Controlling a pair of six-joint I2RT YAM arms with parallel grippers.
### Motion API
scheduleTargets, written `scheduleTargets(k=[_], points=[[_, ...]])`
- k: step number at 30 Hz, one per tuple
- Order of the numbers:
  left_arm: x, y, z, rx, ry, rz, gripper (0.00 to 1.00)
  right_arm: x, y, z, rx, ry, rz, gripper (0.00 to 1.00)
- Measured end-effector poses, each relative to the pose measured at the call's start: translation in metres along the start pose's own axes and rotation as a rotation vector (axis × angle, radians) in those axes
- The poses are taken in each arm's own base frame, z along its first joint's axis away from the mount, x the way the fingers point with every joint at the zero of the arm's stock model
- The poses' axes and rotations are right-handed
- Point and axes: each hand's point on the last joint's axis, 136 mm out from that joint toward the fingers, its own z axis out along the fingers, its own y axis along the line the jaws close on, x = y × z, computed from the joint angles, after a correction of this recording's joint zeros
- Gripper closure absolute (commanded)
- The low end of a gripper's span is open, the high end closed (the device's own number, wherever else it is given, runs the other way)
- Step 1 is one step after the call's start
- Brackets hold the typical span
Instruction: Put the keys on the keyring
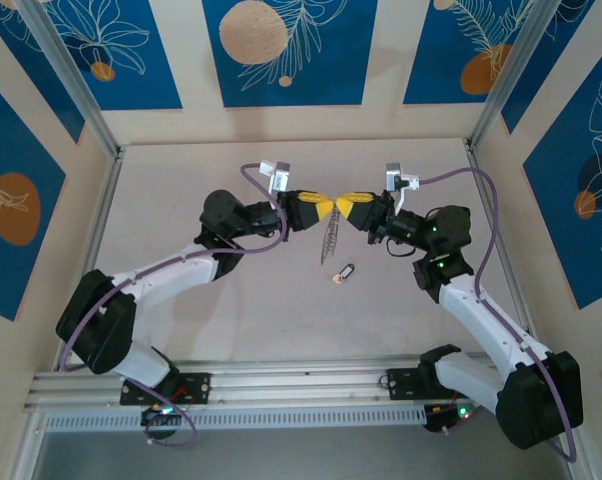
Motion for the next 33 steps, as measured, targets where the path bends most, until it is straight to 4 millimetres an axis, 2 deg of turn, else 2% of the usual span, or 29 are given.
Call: scheduleTargets(k=[6,9,10,14,15,17,21,24,27,33], points=[[0.0,0.0,0.0,0.001,-0.001,0.002,1.0,0.0,-0.001,0.0,0.003,-0.002,0.0,1.0],[0.0,0.0,0.0,-0.001,0.001,0.012,1.0,0.0,-0.002,0.0,0.011,-0.004,0.005,0.97],[0.001,0.001,0.0,-0.003,0.003,0.023,1.0,-0.001,-0.003,-0.001,0.017,-0.004,0.008,0.93],[0.006,0.002,-0.001,-0.023,0.027,0.068,1.0,-0.001,-0.005,-0.005,0.044,-0.005,0.028,0.57],[0.007,0.002,-0.001,-0.029,0.036,0.08,1.0,-0.002,-0.006,-0.006,0.053,-0.01,0.03,0.52],[0.009,0.0,-0.003,-0.042,0.056,0.116,1.0,-0.005,-0.008,-0.011,0.082,-0.021,0.029,0.47],[0.009,-0.006,-0.009,-0.071,0.093,0.19,1.0,-0.006,-0.014,-0.022,0.159,-0.027,0.055,0.44],[0.01,-0.009,-0.015,-0.098,0.122,0.244,1.0,-0.001,-0.03,-0.033,0.257,-0.025,0.114,0.43],[0.012,-0.009,-0.021,-0.14,0.15,0.285,1.0,0.014,-0.059,-0.048,0.398,-0.003,0.22,0.43],[0.024,-0.001,-0.036,-0.229,0.186,0.315,1.0,0.073,-0.114,-0.079,0.681,0.106,0.463,0.44]])
